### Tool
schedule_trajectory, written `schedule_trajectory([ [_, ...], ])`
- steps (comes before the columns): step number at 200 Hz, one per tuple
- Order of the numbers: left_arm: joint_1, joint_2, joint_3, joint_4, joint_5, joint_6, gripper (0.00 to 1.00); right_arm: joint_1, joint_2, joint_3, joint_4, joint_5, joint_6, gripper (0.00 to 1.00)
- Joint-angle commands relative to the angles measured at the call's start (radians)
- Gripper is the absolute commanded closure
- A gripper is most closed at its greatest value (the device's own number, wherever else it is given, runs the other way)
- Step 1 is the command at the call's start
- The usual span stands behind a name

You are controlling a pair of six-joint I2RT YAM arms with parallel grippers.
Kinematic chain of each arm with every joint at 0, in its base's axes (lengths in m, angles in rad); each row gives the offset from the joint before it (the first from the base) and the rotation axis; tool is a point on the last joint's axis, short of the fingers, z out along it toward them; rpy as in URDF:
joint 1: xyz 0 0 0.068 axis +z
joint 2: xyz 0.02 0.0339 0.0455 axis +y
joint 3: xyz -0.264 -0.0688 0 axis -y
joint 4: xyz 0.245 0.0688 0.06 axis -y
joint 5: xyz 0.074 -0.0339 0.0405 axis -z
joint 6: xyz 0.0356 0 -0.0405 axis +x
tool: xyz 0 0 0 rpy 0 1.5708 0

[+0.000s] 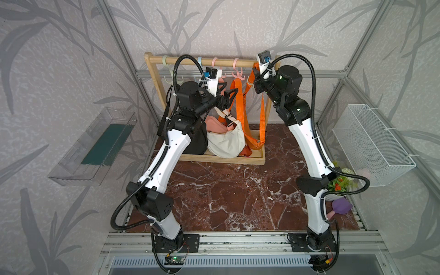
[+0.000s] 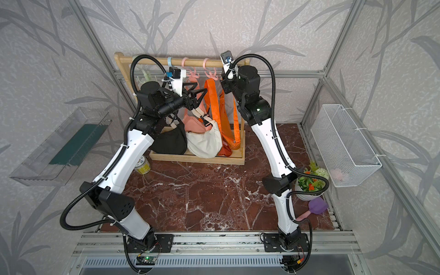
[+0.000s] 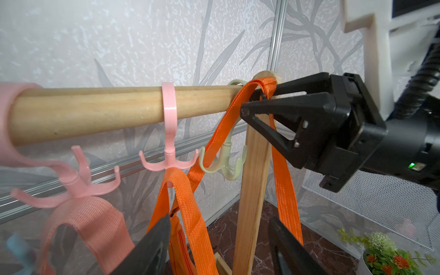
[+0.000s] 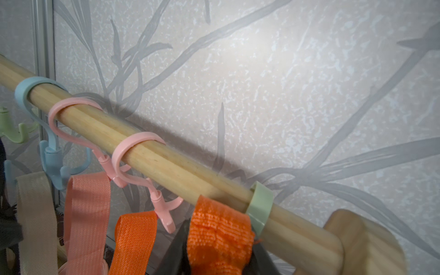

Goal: Take the bag off the hook
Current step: Pick up the bag from the hook.

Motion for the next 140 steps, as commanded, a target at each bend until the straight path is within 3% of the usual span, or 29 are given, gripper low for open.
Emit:
schedule_trajectory([
  [1,-0.011,0.028,0.038,0.008,-0.014,0.020,0.35,-0.002,-0.013,0.038,0.023,0.082,-0.043,0.87],
  [29,-0.027,0.029,-0.004,0.074,-0.055,0.036,0.41,-0.003,-0.039,0.026,0.046,0.031,-0.084,0.87],
  [66,-0.051,0.058,-0.035,0.164,-0.039,0.067,0.41,-0.002,-0.094,-0.013,0.060,0.005,-0.094,0.88],
  [105,-0.076,0.134,0.020,0.149,-0.051,0.102,0.41,-0.002,-0.157,-0.100,0.101,-0.033,-0.098,0.89],
  [140,-0.087,0.166,0.049,0.175,-0.047,0.098,0.41,-0.003,-0.190,-0.125,0.096,-0.154,-0.100,0.89],
])
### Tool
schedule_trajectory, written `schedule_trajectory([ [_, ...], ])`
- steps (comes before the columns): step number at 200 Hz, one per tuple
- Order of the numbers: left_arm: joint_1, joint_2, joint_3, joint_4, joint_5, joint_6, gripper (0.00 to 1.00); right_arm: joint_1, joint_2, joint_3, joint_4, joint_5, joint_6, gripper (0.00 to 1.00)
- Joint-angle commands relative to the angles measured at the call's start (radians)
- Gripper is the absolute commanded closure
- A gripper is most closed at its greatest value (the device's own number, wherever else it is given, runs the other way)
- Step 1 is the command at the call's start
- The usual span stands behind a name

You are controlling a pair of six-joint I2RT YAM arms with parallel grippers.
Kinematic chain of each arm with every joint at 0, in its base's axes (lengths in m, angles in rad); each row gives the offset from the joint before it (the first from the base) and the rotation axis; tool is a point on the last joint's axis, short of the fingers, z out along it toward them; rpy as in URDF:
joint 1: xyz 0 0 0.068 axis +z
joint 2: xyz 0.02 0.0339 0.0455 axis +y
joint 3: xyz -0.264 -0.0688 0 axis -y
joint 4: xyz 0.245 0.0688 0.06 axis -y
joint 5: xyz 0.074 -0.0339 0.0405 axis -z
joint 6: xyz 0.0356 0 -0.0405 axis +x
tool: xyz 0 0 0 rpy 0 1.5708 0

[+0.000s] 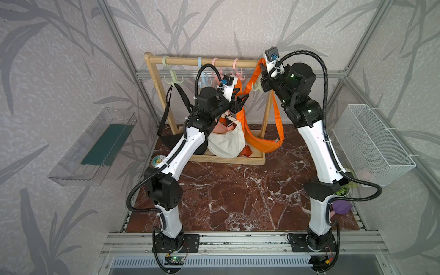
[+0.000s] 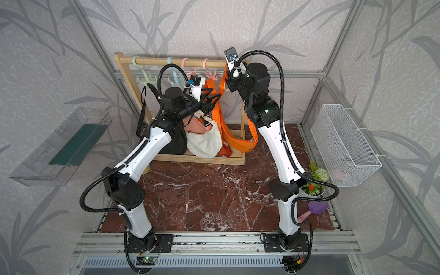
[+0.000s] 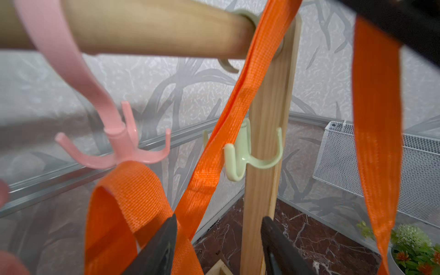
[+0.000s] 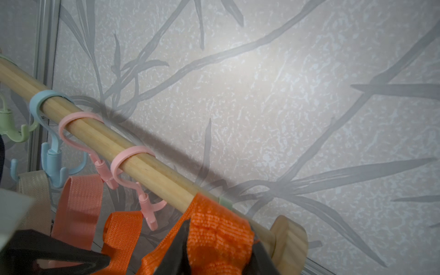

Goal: Take the bag off the hook
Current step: Pick up the bag from the hook.

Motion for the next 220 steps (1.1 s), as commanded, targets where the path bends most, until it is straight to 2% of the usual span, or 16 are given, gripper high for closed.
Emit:
schedule_trajectory([
  [1,-0.008,0.006,0.059,0.041,-0.002,0.027,0.41,-0.003,-0.057,-0.006,0.055,-0.102,-0.009,0.89],
  [40,-0.009,0.018,0.081,0.041,-0.038,0.041,0.41,-0.001,-0.099,-0.053,0.071,-0.227,-0.022,0.89],
  [89,-0.009,-0.072,-0.019,0.098,-0.055,0.066,0.41,-0.002,-0.247,-0.316,0.234,-0.236,-0.025,0.88],
  [122,-0.009,-0.147,-0.089,0.112,0.023,0.091,0.41,-0.002,-0.374,-0.503,0.319,-0.262,-0.045,0.88],
  [167,-0.012,-0.218,-0.126,0.071,0.200,0.073,0.41,-0.001,-0.572,-0.754,0.432,-0.300,-0.026,0.87],
  [196,-0.024,-0.263,-0.131,0.033,0.313,0.027,0.41,0.000,-0.685,-0.853,0.425,-0.356,-0.011,0.87],
  [220,-0.047,-0.345,-0.179,-0.043,0.361,0.052,0.41,0.000,-0.773,-0.922,0.374,-0.404,0.012,0.87],
])
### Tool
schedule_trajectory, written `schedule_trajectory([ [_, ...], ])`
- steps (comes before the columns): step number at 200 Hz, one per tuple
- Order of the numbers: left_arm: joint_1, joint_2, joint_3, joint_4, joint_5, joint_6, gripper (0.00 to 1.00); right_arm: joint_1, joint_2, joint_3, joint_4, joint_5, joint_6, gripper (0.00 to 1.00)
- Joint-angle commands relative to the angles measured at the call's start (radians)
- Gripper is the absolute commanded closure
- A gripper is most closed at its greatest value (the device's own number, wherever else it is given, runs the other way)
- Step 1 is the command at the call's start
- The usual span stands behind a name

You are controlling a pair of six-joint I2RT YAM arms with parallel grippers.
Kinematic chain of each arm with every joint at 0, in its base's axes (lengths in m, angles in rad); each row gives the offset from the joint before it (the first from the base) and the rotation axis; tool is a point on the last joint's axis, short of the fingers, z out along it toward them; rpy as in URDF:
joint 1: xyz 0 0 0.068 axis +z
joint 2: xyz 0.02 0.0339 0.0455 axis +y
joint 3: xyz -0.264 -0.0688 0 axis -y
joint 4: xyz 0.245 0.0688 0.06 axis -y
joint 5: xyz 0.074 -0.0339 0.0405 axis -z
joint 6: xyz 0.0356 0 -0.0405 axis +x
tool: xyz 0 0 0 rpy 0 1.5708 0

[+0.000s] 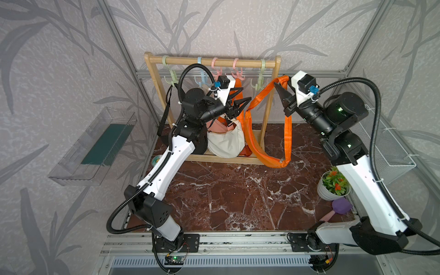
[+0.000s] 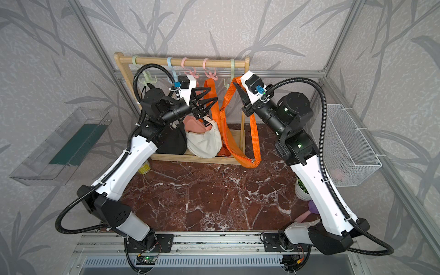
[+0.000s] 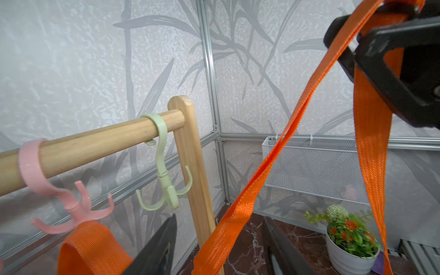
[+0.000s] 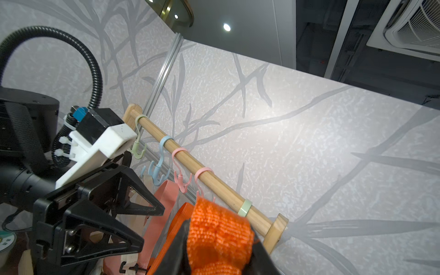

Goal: Take the bag off the hook
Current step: Pick up the bag from the hook, then place the bag at the center of the board.

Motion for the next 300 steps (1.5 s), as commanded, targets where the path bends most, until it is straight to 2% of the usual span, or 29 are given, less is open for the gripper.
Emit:
schedule_trajectory([
  [1,-0.027,-0.091,-0.041,-0.075,0.114,0.014,0.40,0.000,-0.089,-0.044,0.022,-0.069,0.033,0.87],
  [41,-0.093,-0.244,-0.187,-0.146,0.084,0.052,0.40,0.004,-0.237,-0.214,-0.025,-0.184,0.181,0.87],
  [66,-0.135,-0.354,-0.304,-0.205,0.028,0.081,0.40,0.032,-0.332,-0.358,-0.038,-0.203,0.256,0.87],
  [96,-0.194,-0.441,-0.389,-0.275,-0.046,0.129,0.40,0.134,-0.404,-0.453,-0.141,-0.136,0.268,0.87],
  [124,-0.218,-0.486,-0.418,-0.342,-0.067,0.151,0.40,0.227,-0.473,-0.545,-0.116,-0.065,0.313,0.87],
  [155,-0.225,-0.513,-0.422,-0.420,-0.073,0.196,0.38,0.289,-0.452,-0.527,-0.161,-0.049,0.331,0.87],
  [199,-0.227,-0.531,-0.384,-0.566,-0.068,0.279,0.37,0.411,-0.374,-0.458,-0.220,0.021,0.266,0.87],
  [229,-0.227,-0.542,-0.384,-0.623,-0.138,0.346,0.38,0.421,-0.338,-0.447,-0.182,0.013,0.265,0.87],
  [266,-0.227,-0.551,-0.356,-0.680,-0.151,0.371,0.39,0.420,-0.279,-0.395,-0.171,0.016,0.224,0.87],
  [300,-0.227,-0.602,-0.365,-0.698,-0.281,0.408,0.32,0.421,-0.245,-0.356,-0.181,0.020,0.193,0.87],
])
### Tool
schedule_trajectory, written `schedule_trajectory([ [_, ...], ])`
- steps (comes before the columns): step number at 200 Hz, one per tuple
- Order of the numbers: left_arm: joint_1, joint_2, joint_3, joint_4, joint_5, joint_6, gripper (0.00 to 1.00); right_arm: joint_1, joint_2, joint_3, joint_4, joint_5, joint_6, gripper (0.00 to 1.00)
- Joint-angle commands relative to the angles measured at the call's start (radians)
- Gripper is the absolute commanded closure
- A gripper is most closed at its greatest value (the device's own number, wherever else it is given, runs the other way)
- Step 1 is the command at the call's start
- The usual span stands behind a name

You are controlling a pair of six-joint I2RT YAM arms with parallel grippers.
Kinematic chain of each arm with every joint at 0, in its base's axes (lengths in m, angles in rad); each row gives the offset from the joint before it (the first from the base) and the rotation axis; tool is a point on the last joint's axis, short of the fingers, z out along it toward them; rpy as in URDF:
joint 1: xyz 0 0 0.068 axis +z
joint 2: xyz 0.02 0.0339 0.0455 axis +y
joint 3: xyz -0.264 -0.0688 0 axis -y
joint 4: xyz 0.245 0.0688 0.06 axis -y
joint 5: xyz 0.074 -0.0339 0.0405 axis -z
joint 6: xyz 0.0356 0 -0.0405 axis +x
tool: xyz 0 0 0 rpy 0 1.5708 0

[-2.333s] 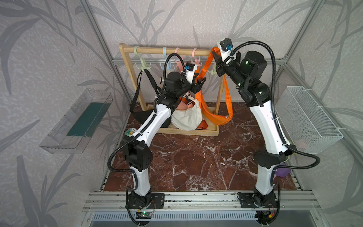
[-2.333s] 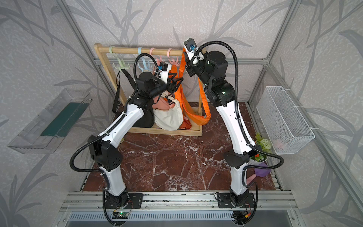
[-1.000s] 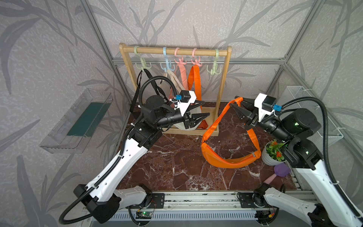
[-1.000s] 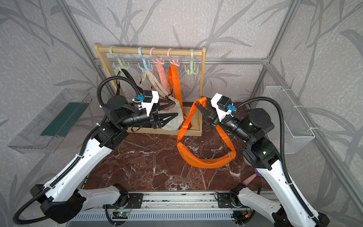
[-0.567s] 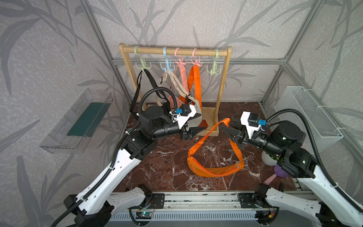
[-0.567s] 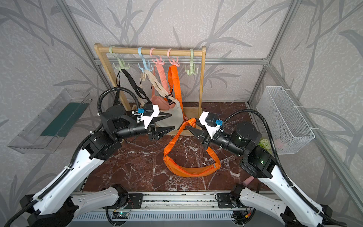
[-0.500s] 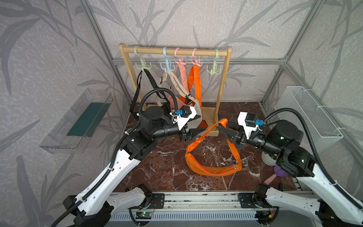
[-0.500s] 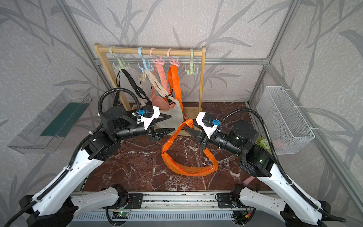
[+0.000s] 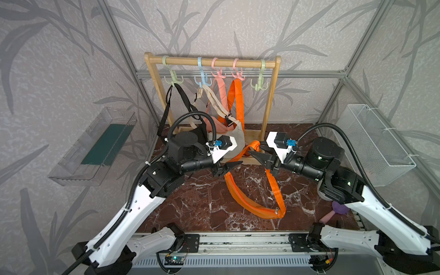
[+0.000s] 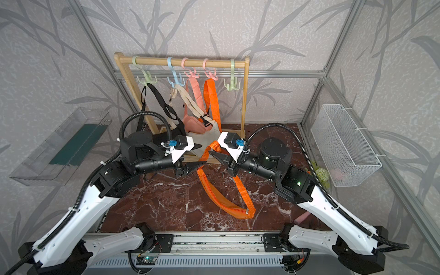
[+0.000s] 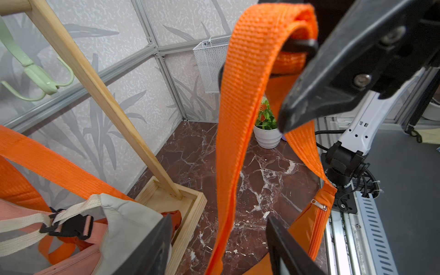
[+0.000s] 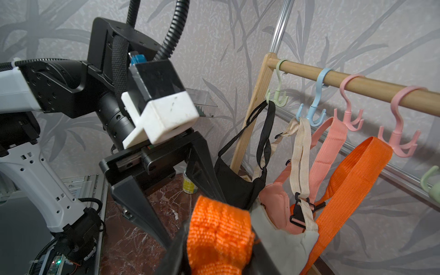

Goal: Take the bag off the hook
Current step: Place the bag at the center of the board.

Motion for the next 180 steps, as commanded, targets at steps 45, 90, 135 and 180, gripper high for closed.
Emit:
schedule_trajectory([
  [45,-0.003,-0.059,0.044,-0.069,-0.087,0.080,0.27,0.006,0.038,0.085,-0.005,-0.033,-0.056,0.86],
  [90,-0.003,-0.038,0.031,-0.027,-0.002,0.039,0.34,0.006,0.054,0.097,-0.004,-0.103,-0.049,0.86],
  [135,-0.003,-0.056,0.013,0.000,-0.011,0.034,0.77,0.005,0.042,0.083,0.018,-0.113,-0.031,0.86],
  [180,-0.003,-0.069,0.015,0.025,-0.074,0.019,1.00,0.006,0.030,0.081,0.031,-0.089,-0.024,0.85],
])
